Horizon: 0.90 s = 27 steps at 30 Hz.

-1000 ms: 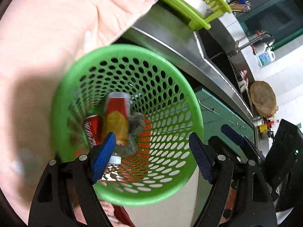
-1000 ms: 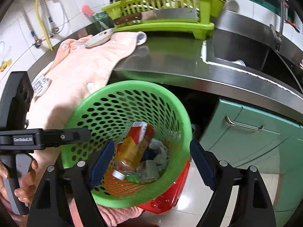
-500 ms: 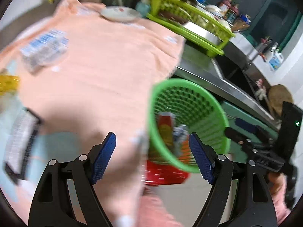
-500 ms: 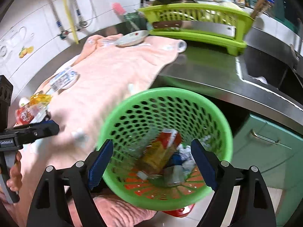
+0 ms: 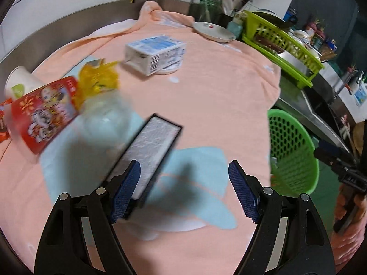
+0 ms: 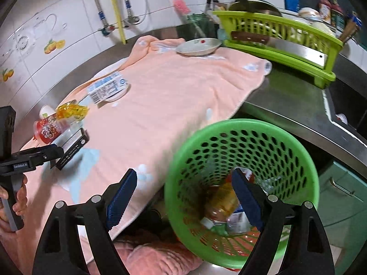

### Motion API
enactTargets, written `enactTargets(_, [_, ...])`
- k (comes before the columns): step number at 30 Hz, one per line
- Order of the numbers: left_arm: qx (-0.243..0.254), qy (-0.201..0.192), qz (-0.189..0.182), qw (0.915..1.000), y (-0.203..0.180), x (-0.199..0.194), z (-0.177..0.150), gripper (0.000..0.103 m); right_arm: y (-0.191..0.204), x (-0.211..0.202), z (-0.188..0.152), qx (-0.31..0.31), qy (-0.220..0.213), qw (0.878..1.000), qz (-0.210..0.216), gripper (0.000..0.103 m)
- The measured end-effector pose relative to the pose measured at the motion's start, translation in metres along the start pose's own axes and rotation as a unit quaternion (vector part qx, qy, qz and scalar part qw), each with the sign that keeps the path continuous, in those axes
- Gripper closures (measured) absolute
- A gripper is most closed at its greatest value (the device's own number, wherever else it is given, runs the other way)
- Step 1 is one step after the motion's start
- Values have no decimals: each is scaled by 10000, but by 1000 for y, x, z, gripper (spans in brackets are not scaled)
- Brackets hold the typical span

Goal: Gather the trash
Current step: 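Move the left tool back to the towel and grasp the black box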

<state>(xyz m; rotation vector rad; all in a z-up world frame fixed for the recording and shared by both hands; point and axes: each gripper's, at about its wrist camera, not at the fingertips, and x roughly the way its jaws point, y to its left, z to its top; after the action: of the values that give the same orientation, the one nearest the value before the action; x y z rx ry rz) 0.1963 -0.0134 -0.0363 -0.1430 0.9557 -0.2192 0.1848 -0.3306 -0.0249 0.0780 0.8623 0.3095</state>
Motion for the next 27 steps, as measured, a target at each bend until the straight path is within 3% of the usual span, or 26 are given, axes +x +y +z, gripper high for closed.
enactTargets(6, [-89,22,168,9998,22,8,-5,25,19,7,2,-156,41,9998,128,22])
enactTargets(17, [29,-131,289,9995,27,8,-3,25,39,17,4,-343,105,9991,243,22])
enactTargets(27, [123,114,278,9995,32,25,-3,25,53,28,5,-428,181,9982,370,22])
